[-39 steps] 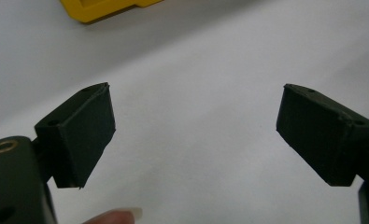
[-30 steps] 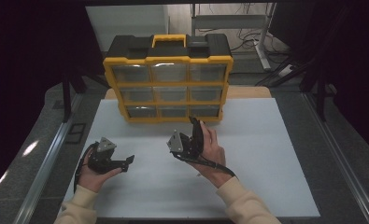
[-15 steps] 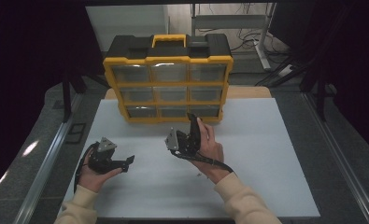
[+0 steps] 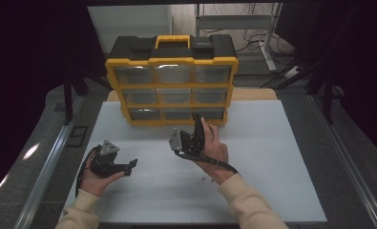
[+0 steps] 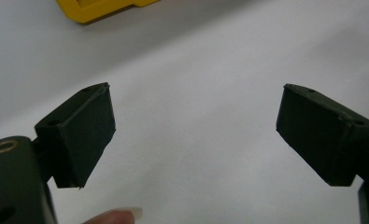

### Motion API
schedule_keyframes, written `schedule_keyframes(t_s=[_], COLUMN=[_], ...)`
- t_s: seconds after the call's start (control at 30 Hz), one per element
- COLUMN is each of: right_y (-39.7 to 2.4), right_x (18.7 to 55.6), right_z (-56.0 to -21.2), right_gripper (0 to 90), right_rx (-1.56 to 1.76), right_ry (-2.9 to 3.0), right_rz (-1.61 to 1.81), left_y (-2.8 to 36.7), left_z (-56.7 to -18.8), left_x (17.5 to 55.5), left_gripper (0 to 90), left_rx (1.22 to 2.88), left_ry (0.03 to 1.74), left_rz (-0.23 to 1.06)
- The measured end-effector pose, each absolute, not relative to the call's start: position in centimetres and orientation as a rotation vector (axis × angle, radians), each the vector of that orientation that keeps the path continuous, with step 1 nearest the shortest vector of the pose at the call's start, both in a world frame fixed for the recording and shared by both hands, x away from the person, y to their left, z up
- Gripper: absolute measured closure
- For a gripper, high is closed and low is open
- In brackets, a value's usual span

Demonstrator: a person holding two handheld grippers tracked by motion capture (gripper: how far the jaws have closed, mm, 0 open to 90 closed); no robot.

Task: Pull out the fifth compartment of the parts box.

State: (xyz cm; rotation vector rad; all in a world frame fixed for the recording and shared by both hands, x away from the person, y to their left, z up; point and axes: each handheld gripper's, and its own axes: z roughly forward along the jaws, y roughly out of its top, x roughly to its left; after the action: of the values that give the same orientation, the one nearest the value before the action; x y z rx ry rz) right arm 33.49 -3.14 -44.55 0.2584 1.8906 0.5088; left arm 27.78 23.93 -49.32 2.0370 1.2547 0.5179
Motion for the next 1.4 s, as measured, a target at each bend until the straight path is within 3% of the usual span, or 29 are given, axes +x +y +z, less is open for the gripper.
schedule_keyframes(t_s=[1.4], right_y=[-2.7], right_x=[36.2], right_z=[-44.1], right_gripper=[21.4], right_rx=[0.244], right_ry=[1.856], right_rz=[0.470], left_y=[23.8], left_z=[-49.3], left_x=[27.8], left_gripper=[12.3], left_rx=[2.048], left_ry=[1.247], left_rz=[0.520])
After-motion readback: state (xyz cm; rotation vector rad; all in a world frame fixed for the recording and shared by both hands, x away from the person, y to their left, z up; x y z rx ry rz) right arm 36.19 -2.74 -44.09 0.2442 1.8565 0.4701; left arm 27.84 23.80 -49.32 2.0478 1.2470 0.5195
